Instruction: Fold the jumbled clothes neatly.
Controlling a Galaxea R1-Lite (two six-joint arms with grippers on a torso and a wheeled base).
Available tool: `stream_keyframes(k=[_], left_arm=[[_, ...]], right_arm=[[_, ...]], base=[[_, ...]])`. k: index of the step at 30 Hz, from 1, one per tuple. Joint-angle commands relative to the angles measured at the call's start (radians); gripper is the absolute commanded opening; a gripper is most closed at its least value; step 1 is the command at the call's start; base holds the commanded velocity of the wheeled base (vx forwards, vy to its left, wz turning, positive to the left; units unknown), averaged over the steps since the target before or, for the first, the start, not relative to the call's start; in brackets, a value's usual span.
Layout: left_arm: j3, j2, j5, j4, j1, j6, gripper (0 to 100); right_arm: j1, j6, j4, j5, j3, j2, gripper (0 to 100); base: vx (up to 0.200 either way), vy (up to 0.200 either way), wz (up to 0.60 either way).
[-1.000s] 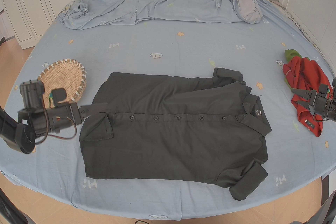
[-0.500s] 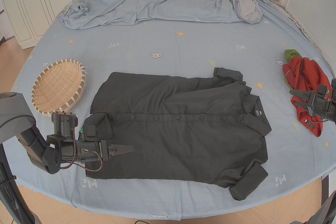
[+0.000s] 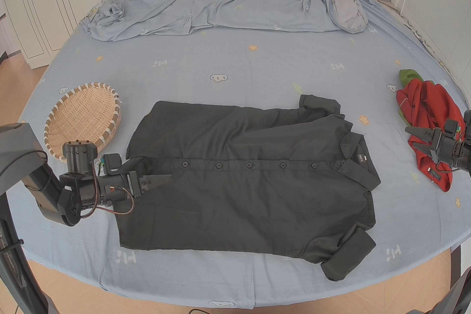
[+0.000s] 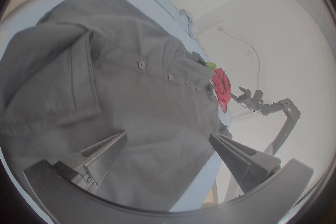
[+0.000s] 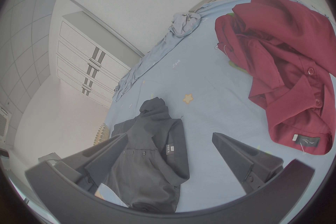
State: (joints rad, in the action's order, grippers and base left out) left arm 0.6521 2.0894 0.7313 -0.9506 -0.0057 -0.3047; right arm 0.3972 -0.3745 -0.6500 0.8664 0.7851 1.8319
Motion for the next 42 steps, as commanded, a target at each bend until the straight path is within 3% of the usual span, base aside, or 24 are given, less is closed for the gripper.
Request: stream_keyframes(k=[1,17,20,27,36,42], left_arm=[[0.054,0.02,-0.003,-0.005,0.066,-0.001,100],[0.052,-0.161,-0.001,-0.105,0.073,-0.021,100],[-0.034,-0.176,0.011,-0.102,0.036,-0.021,100],[-0.141,-0.072,0.027,-0.12,-0.033,-0.007,100],[-0.161,0.006,0.025,-0.157,-0.03,-0.007,100],[-0.095,0.058,0.019,-0.16,0.009,-0.005,100]], right_arm=[[0.002,0.0,0.0,0.0,0.0,0.0,100],[-0.018,0.002,0.0,0.0,-0.017,0.023,100],[-0.029,0.022,0.0,0.0,-0.024,0.023,100],[-0.035,0.022,0.0,0.0,-0.026,0.023,100],[-0.035,0.022,0.0,0.0,-0.026,0.023,100],[-0.035,0.022,0.0,0.0,-0.026,0.021,100]], base=[[0.0,0.0,0.0],[0.0,0.0,0.0],[0.0,0.0,0.0],[0.0,0.0,0.0],[0.0,0.0,0.0],[0.0,0.0,0.0]])
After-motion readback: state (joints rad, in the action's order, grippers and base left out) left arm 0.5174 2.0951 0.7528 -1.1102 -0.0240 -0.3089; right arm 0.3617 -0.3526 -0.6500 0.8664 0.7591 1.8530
